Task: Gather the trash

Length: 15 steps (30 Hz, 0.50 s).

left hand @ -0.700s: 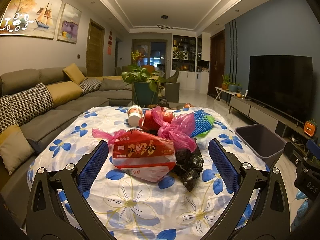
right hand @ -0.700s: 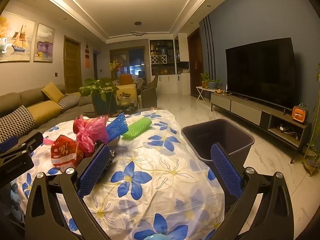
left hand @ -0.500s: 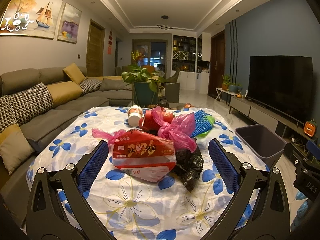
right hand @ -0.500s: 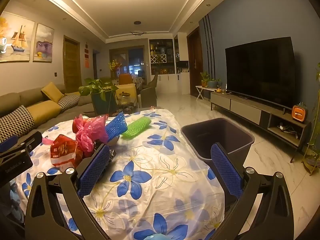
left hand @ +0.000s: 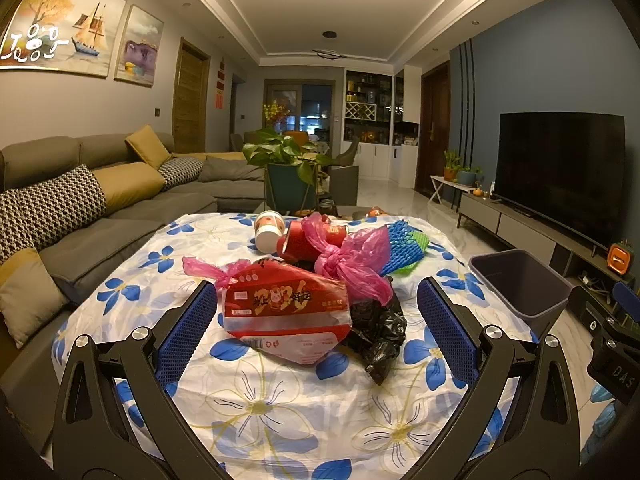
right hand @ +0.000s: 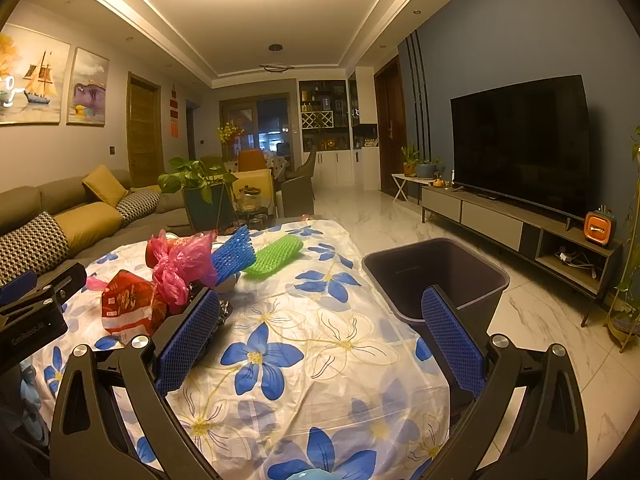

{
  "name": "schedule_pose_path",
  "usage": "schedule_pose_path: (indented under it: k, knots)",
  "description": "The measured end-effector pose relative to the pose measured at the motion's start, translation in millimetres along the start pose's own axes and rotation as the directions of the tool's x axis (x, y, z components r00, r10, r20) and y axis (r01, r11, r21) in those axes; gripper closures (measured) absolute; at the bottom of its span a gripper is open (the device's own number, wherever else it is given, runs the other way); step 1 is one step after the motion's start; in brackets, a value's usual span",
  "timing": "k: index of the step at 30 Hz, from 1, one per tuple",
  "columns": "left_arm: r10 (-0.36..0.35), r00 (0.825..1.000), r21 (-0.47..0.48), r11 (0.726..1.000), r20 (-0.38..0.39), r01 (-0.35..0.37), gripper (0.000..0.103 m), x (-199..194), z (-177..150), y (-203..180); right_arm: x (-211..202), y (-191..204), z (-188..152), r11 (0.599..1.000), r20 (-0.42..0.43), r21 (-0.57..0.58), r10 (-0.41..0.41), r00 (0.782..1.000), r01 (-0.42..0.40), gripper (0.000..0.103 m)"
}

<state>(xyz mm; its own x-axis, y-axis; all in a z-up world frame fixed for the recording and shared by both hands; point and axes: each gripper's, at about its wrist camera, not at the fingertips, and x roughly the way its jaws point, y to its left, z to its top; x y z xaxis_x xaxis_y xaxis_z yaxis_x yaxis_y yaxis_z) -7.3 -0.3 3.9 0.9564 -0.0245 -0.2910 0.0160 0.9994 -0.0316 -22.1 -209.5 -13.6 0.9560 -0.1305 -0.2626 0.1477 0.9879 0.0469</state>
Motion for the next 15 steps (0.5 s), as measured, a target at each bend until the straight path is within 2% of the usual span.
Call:
schedule_pose_path:
  k: [15]
  knots:
    - [-0.004,1.000,-0.001,1.000,0.000,0.004,0.004,1.1,-0.1,-0.9,-0.2,-2.0,-0.7,1.000,0.002,0.003,0.000,1.000,0.000,0.005]
